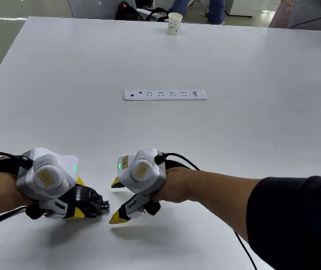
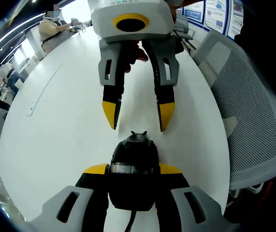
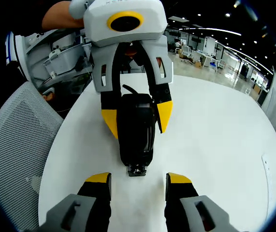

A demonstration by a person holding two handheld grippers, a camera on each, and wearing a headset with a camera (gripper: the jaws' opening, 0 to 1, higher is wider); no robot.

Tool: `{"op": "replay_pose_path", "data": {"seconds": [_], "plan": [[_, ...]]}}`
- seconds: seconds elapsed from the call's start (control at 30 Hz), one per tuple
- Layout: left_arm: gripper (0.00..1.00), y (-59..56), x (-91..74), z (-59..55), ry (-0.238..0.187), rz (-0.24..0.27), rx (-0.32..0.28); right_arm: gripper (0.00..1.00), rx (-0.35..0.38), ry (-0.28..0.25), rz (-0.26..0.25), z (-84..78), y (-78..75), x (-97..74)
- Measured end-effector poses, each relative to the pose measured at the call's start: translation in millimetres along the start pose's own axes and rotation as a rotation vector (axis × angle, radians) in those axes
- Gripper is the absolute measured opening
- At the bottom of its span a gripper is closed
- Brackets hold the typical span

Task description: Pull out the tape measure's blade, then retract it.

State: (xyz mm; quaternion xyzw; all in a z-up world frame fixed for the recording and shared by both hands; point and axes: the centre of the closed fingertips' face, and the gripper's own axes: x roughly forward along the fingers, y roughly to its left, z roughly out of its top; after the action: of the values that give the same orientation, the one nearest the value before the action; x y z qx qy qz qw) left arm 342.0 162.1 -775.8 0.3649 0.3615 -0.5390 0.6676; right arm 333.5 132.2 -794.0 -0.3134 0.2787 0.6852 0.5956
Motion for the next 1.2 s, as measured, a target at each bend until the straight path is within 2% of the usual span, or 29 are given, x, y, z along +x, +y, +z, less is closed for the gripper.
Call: {"op": "replay_pose_path", "data": {"seconds": [0.1,0.53,0.63,0.77,0.97,1.03,1.1,1.13,1.2], "plan": [[0.32,-0.1,-0.5,-0.5,-0.006,0.004,-0.002,0.34,0.022,0.002,0.003,-2.0,0.2,3.3],[0.32,2.1,1.2,-1.4,-0.013,0.003,-0.01,0.28,-0.007,0.011,0.008,-1.8,2.3,14.3],[0.32,2.6,1.6,-1.9,-0.016,0.004,-0.013,0.21,-0.032,0.018,0.008,-1.5,4.0,17.9],[0.32,2.8,1.9,-2.0,-0.018,0.004,-0.016,0.14,-0.03,0.001,0.003,1.3,2.8,18.4],[0.32,2.0,1.8,-1.5,-0.023,0.007,-0.018,0.13,-0.025,-0.001,0.005,1.4,2.4,17.5],[0.32,2.0,1.9,-1.2,-0.024,0.007,-0.019,0.13,-0.043,0.009,-0.008,1.7,3.4,17.4],[0.32,2.2,1.9,-1.0,-0.024,0.005,-0.023,0.12,-0.024,0.018,-0.012,1.1,3.1,17.9],[0.32,2.1,2.0,-0.8,-0.022,0.004,-0.021,0.12,-0.064,0.014,-0.008,1.1,2.6,18.1],[0.32,1.9,1.8,-0.6,-0.019,0.002,-0.02,0.11,-0.016,-0.001,-0.002,0.1,1.9,17.7]]}}
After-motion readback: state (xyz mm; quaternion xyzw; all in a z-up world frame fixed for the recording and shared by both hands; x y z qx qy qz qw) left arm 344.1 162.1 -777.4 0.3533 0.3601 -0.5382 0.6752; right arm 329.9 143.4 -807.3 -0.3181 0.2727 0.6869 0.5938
